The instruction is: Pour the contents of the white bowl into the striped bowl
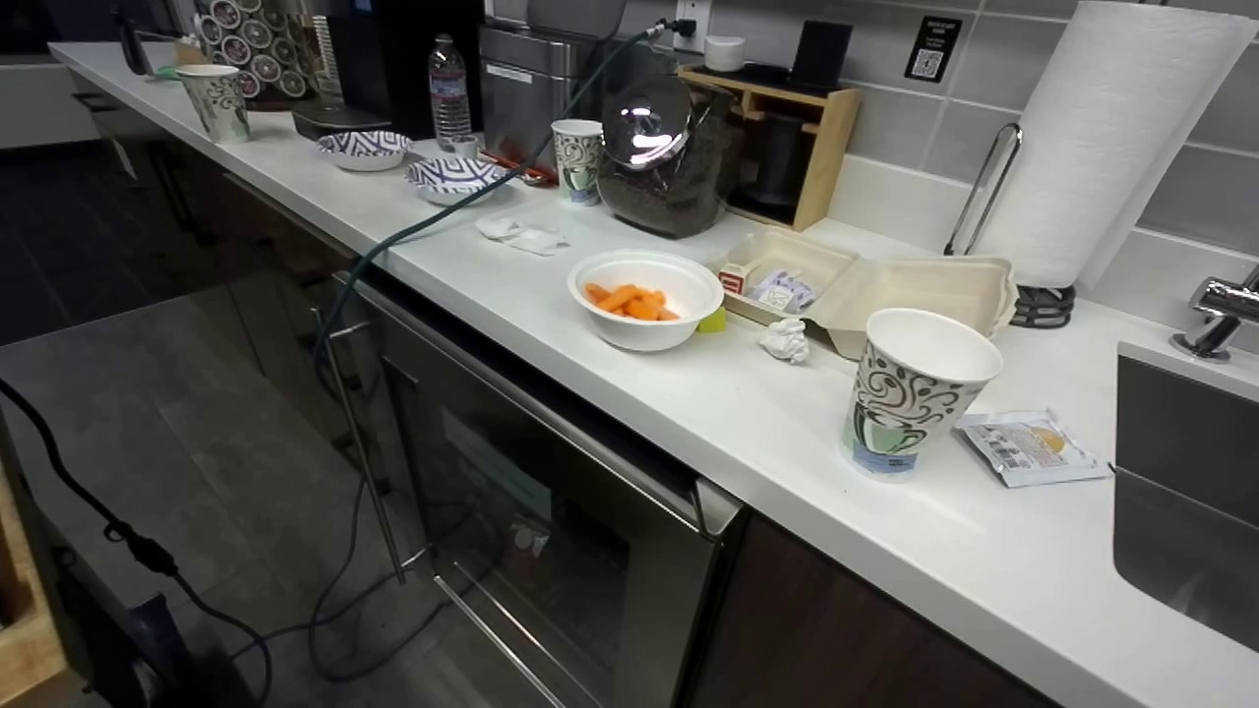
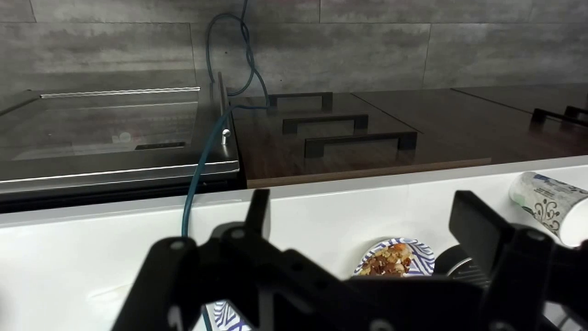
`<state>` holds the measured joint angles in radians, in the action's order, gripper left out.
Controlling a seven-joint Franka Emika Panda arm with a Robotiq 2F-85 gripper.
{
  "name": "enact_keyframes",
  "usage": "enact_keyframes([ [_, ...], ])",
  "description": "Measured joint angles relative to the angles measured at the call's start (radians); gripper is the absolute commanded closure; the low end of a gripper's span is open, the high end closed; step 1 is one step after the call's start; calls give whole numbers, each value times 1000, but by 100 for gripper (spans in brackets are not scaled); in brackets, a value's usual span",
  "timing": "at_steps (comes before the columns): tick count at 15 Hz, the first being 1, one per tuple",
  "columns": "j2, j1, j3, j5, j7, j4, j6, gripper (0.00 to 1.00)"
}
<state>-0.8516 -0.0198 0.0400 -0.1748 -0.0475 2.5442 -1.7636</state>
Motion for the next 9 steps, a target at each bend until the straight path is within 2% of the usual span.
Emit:
enact_keyframes([
  [9, 1, 4, 0, 0, 11, -1, -2, 0],
])
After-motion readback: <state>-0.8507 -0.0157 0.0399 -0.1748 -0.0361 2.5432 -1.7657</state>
